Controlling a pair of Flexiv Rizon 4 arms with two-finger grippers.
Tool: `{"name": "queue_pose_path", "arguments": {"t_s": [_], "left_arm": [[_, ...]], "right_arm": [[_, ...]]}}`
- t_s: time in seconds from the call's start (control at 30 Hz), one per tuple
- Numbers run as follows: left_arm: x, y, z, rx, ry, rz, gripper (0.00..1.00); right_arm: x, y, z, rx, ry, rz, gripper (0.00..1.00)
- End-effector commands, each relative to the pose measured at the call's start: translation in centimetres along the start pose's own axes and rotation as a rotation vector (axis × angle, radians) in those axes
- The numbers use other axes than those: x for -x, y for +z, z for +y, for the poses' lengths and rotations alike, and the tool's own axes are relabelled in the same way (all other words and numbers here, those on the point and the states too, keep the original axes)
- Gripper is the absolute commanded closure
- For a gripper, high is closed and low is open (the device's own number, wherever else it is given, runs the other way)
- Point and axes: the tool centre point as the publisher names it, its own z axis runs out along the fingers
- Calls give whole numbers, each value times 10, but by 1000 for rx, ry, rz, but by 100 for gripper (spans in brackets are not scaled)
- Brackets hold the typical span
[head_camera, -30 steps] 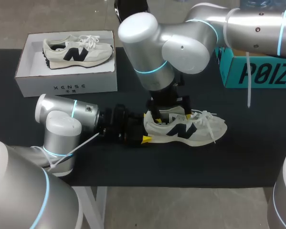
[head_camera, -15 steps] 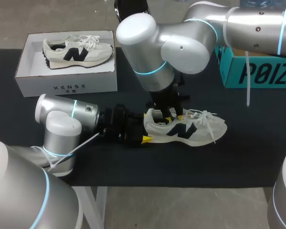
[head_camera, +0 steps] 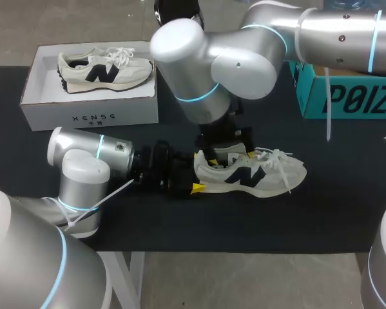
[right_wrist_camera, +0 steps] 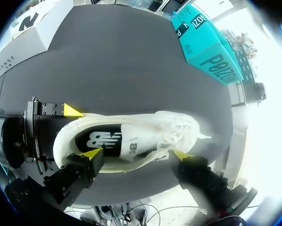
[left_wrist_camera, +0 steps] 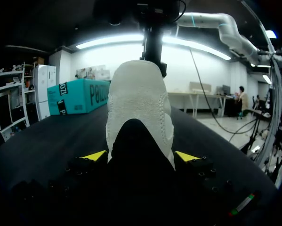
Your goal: Take the shoe out of the shoebox, open the shoe tongue, remove and reinsert the insole, then place the shoe into the shoebox
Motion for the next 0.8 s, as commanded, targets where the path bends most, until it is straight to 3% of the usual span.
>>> {"name": "queue_pose_path", "arguments": {"t_s": [0.03,0.6,0.67,0.7,0.8], "left_arm": [[1,3,2,0,-1,-1,100],[1,3,2,0,-1,-1,100],[1,3,2,0,-1,-1,100],[1,3,2,0,-1,-1,100],[1,3,2,0,-1,-1,100]], "right_arm": [[-2,-4,3,3,-3,-8,0],[-11,10,8,-1,-32,-3,3],[-11,12,7,-1,-31,-2,25],[-10,14,6,-2,-31,-1,46],[-10,17,3,-6,-30,3,74]]}}
